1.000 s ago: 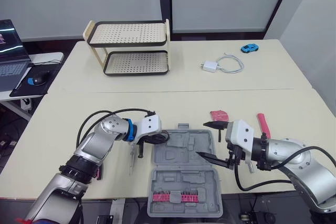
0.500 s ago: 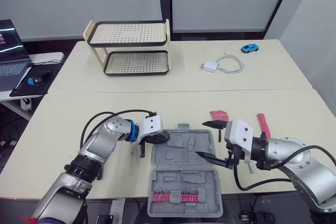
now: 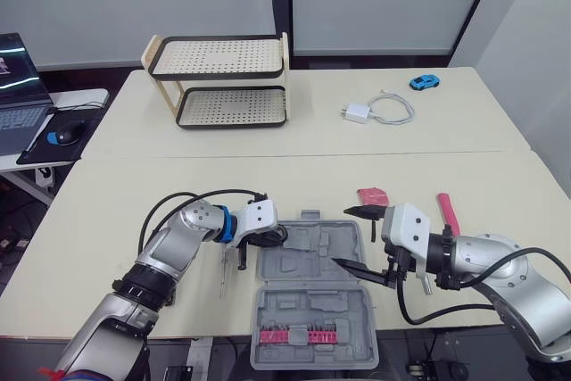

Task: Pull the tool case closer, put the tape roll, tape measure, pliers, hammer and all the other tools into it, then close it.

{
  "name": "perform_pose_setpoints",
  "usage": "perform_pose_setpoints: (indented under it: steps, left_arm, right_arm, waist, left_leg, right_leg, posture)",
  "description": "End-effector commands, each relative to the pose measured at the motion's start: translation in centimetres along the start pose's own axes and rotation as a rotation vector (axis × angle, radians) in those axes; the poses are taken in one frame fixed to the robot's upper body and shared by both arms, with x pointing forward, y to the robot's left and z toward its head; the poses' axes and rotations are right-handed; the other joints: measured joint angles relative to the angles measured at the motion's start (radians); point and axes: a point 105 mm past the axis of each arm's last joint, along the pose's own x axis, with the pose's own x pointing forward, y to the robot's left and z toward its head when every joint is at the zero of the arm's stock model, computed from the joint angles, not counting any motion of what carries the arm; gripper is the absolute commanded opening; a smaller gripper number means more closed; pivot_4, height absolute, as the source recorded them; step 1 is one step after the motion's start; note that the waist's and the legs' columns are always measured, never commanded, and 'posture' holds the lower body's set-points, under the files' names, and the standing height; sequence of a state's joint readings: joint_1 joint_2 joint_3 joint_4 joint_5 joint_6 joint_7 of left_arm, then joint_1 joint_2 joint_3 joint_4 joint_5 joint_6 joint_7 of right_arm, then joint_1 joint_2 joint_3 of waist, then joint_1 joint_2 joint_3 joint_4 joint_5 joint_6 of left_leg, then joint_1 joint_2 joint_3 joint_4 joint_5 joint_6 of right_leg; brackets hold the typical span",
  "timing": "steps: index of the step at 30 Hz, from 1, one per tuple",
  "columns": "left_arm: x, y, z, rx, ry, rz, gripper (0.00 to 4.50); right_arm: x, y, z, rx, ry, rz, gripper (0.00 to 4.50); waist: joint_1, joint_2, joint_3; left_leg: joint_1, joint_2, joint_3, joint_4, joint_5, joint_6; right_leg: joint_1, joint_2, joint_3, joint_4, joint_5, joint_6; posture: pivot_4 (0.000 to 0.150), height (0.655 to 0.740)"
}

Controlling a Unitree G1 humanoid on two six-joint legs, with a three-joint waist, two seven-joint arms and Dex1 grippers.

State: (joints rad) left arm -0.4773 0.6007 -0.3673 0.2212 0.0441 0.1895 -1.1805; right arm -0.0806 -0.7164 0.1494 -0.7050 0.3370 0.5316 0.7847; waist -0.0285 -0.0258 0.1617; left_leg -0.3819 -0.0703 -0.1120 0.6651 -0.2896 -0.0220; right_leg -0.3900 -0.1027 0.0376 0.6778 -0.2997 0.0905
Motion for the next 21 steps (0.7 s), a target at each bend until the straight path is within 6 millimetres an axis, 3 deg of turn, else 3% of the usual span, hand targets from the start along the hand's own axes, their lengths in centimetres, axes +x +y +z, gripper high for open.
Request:
perform_pose_setpoints:
  steps: [1,18,21]
  left_arm:
    - [0.22,0.06,0.44,0.008,-0.019,0.004,0.03]
    - [0.02,-0.13,1.01,0.009,-0.047,-0.005,0.03]
    - [0.02,-0.08,1.0,0.009,-0.047,-0.001,0.73]
  right_arm:
    - [-0.1,0.31,0.89,-0.03,-0.032,0.007,4.5]
    - [0.08,0.29,0.62,-0.025,-0.034,0.018,4.5]
    - [0.1,0.33,0.58,-0.021,-0.035,0.02,4.5]
  waist:
    - [0.0,0.0,0.0]
    - [0.0,0.0,0.0]
    - [0.0,0.0,0.0]
  left_leg:
    - [0.0,0.0,0.0,0.0,0.0,0.0]
    - [0.0,0.0,0.0,0.0,0.0,0.0]
    - [0.0,0.0,0.0,0.0,0.0,0.0]
  right_leg:
    - [0.0,0.0,0.0,0.0,0.0,0.0]
    - [0.0,0.0,0.0,0.0,0.0,0.0]
    - [0.0,0.0,0.0,0.0,0.0,0.0]
  posture:
    - [0.15,0.74]
    - [0.15,0.74]
    - [0.15,0.74]
